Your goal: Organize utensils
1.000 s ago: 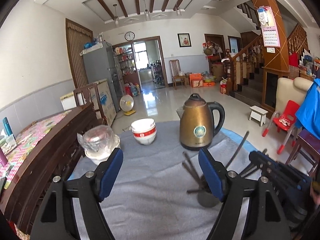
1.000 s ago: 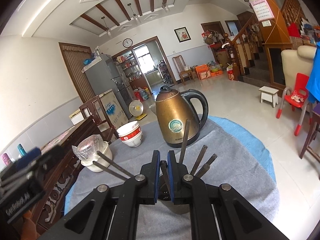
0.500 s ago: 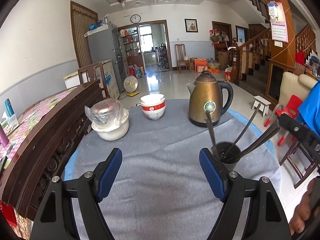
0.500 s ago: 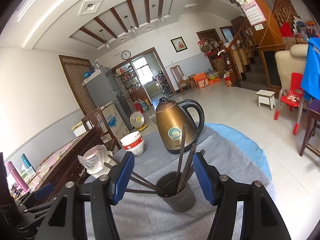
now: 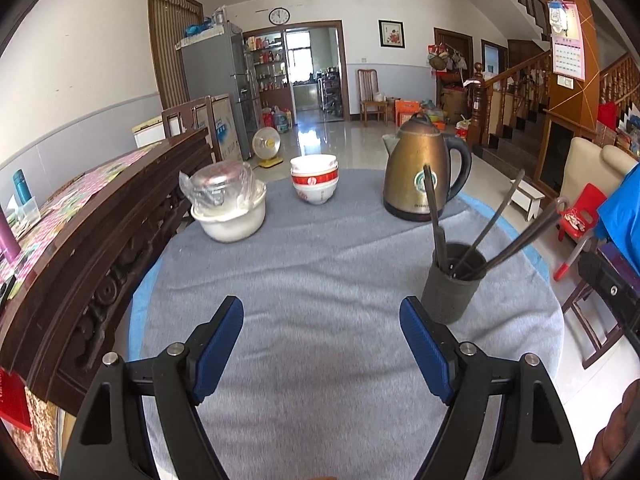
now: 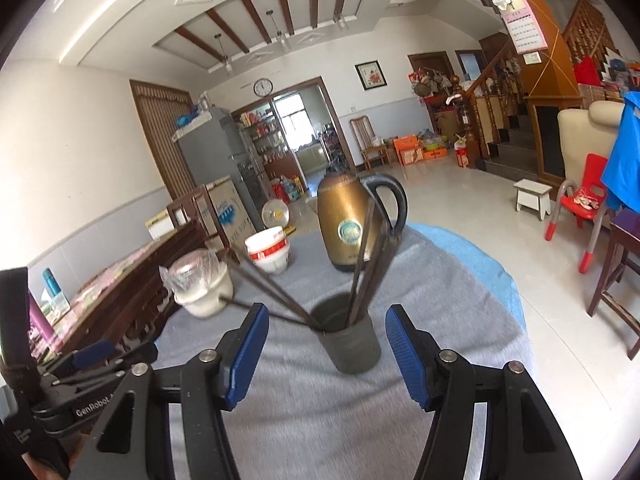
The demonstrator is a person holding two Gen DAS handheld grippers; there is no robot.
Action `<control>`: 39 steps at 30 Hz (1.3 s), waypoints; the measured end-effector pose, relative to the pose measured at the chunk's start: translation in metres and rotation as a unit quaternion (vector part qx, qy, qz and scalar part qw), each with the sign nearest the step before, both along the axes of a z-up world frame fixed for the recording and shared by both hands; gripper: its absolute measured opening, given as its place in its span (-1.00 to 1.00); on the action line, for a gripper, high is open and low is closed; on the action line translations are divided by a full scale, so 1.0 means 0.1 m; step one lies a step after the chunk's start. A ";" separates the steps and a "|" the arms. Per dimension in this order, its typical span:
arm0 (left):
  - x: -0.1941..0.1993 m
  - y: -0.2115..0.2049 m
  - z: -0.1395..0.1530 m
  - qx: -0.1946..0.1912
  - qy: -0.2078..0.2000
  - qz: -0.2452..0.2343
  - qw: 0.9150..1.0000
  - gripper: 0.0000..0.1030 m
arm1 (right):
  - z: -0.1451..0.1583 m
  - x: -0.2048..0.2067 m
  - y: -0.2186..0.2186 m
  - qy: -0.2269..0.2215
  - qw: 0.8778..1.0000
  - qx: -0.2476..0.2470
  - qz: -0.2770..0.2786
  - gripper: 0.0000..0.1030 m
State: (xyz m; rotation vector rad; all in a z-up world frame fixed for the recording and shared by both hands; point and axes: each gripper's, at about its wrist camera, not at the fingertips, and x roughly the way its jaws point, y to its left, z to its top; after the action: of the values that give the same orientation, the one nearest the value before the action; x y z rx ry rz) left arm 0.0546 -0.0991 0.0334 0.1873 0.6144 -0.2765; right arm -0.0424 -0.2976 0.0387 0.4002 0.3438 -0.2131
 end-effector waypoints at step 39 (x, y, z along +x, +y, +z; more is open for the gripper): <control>-1.09 0.27 -0.38 0.076 0.010 -0.010 0.997 0.65 | -0.29 -0.85 0.43 0.029 0.999 -0.020 0.035 0.27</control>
State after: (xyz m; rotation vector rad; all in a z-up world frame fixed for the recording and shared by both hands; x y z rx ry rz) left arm -0.0542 -0.0720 -0.0050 0.3369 0.6546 -0.2505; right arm -0.1276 -0.2549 0.0102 0.3425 0.4096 -0.1624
